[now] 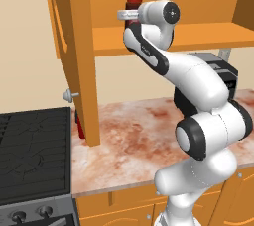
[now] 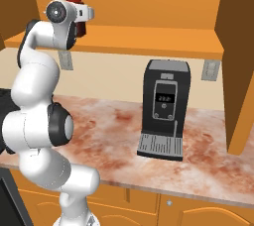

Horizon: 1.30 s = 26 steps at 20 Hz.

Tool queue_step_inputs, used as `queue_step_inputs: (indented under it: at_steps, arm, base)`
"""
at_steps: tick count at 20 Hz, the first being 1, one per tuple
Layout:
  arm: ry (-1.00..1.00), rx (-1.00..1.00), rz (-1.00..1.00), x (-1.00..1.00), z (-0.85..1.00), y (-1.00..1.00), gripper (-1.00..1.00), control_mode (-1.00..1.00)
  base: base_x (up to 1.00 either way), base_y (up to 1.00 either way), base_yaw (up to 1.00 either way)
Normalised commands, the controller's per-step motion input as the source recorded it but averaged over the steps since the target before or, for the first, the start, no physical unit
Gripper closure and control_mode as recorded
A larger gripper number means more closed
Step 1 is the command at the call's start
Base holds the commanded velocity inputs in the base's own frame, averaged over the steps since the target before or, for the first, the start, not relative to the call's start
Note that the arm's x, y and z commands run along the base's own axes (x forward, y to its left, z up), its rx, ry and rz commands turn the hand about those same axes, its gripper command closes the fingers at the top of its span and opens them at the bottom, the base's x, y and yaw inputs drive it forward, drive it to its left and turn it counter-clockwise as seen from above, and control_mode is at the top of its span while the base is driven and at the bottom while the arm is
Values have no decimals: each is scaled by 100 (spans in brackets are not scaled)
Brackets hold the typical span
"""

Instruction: Collect the paprika, ketchup, and shaker from the cabinet and place them next to the stove.

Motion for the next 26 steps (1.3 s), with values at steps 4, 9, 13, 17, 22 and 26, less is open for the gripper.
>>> queue_step_inputs:
  at_steps: [4, 9, 13, 17, 22, 26]
  arm:
    - [-3, 0, 0, -1, -3, 0, 100, -100]
    - [-9, 0, 0, -18, -7, 0, 100, -100]
    - [-14, 0, 3, -40, -6, 0, 100, -100]
    - [-10, 0, 9, -48, 0, 0, 100, -100]
    - [-2, 0, 16, -36, 4, -1, 100, -100]
    - [4, 0, 23, -21, 17, -6, 100, -100]
  base:
    - [0, 0, 0]
    - [0, 0, 0]
    - [0, 0, 0]
    - [0, 0, 0]
    - [0, 0, 0]
    - [0, 0, 0]
